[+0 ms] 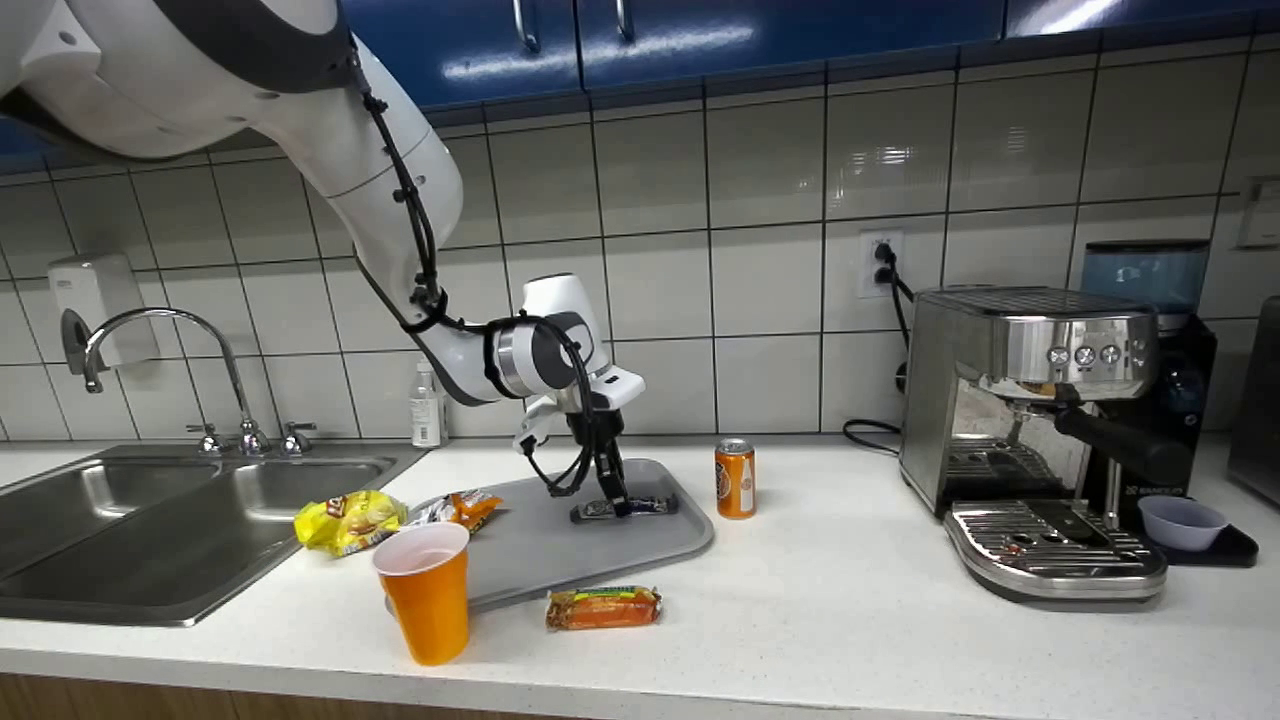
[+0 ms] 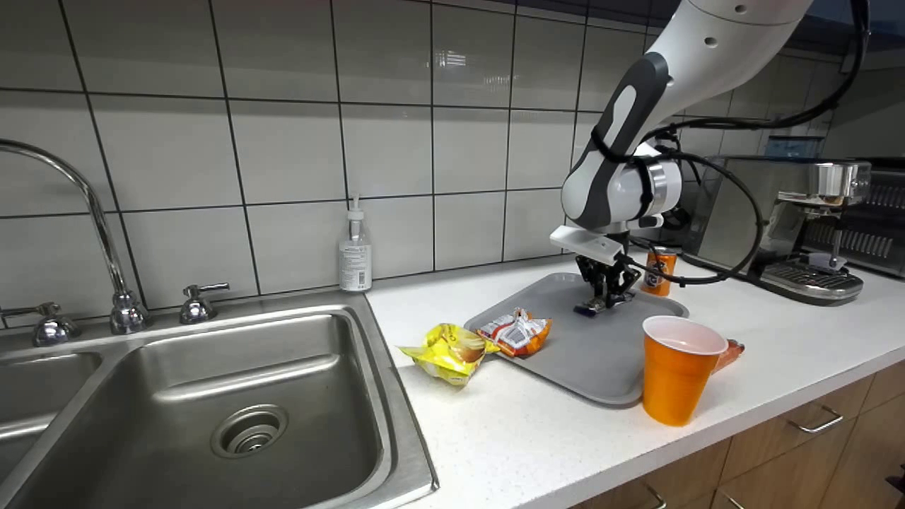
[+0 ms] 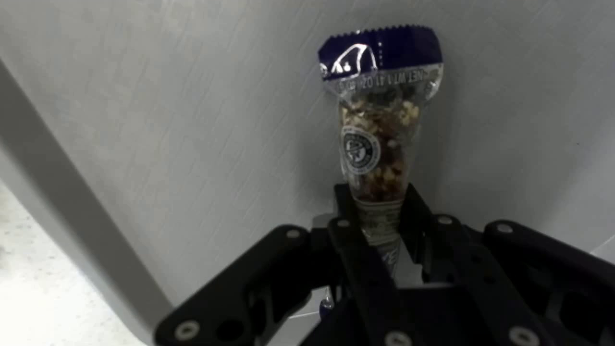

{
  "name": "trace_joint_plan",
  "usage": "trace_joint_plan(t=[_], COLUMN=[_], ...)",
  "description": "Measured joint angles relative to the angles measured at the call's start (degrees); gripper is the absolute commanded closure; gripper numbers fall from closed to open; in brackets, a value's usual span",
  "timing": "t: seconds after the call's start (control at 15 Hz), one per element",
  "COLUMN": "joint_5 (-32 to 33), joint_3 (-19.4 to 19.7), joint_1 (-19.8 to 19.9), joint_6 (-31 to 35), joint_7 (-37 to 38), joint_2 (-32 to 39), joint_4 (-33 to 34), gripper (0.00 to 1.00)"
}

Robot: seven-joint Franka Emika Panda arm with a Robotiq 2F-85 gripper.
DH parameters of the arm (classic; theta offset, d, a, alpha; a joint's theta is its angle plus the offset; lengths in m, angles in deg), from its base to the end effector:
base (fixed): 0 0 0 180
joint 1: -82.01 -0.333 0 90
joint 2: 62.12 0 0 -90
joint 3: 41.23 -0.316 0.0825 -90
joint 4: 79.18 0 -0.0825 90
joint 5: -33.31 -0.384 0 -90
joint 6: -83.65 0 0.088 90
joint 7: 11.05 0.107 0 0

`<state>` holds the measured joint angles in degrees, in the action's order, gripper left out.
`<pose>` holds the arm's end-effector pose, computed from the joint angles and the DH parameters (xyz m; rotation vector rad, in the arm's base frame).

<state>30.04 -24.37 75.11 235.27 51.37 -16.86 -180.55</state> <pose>0.6576 -0.1012 0.1416 2.4845 -1.7300 0.2807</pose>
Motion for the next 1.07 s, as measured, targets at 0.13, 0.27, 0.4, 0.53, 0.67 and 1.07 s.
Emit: trace_joint_plan(t=[0.13,0.27,0.4,0.53,0.67,1.07], joint_5=[0.0,0.0,0.0,0.0,0.0,0.0], joint_3=[0.0,-0.1,-0.2,-0.4,-0.5,-0.6], joint_1=[0.0,0.0,0.0,0.0,0.0,-0.1], joint_6=[-0.1,-0.1,-0.1,-0.1,-0.1,-0.1], joint_7=[0.0,0.0,0.0,0.0,0.0,0.0], joint_2=[0.0,0.0,0.0,0.0,0.0,0.0], joint_4=[0.1,0.1,0.2,0.3,0.4,1.0], gripper=[0.93,0.93,0.93,0.93,0.93,0.93])
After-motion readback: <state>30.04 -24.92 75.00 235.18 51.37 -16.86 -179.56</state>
